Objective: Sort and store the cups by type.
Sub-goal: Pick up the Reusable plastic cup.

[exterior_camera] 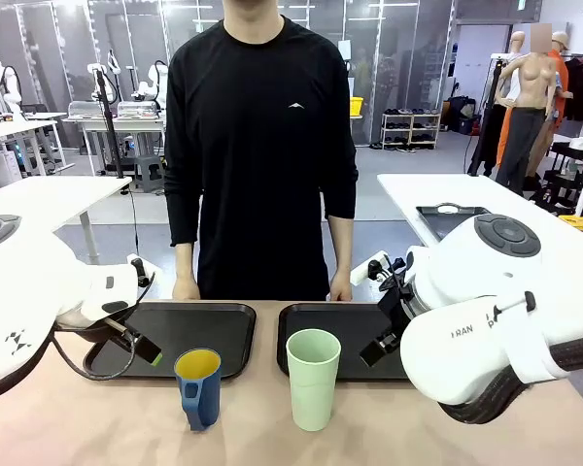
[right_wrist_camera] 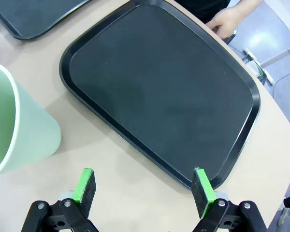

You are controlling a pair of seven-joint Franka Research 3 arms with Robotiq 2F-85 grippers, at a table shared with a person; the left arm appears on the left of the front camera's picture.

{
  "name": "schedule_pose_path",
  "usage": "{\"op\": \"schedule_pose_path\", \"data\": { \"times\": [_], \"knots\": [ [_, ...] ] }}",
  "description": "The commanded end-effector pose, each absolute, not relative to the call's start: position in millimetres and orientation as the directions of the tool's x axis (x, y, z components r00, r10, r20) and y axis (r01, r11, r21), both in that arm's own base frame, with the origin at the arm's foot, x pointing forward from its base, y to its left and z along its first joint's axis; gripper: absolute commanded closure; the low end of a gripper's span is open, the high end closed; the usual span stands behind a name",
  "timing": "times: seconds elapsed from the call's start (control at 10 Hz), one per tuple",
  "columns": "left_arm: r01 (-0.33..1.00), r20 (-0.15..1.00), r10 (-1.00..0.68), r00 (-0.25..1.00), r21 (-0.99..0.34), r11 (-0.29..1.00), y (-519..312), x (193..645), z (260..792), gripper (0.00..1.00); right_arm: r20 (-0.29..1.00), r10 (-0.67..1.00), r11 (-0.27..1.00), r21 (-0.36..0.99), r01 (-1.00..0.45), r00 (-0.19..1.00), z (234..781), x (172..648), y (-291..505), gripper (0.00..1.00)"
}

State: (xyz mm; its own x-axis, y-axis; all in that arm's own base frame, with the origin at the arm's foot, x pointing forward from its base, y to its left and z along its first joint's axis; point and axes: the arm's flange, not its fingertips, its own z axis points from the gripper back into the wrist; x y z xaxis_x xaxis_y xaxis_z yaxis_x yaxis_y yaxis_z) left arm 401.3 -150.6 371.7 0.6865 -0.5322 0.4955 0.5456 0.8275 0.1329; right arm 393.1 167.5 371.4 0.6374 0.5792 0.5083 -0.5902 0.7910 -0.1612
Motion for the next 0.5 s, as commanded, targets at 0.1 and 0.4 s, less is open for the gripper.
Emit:
{"op": "schedule_pose_path", "data": {
  "times": [0.1, 0.4],
  "knots": [
    [0.545, 0.496, -0.532, 0.687, 0.133, 0.828, -150.3, 401.4, 371.7, 0.00, 0.509, 0.577, 0.793, -0.159, -0.589, 0.639, 371.4, 393.1, 167.4, 0.00],
    [0.545, 0.496, -0.532, 0.687, 0.133, 0.828, -150.3, 401.4, 371.7, 0.00, 0.509, 0.577, 0.793, -0.159, -0.589, 0.639, 371.4, 393.1, 167.4, 0.00]
  ]
}}
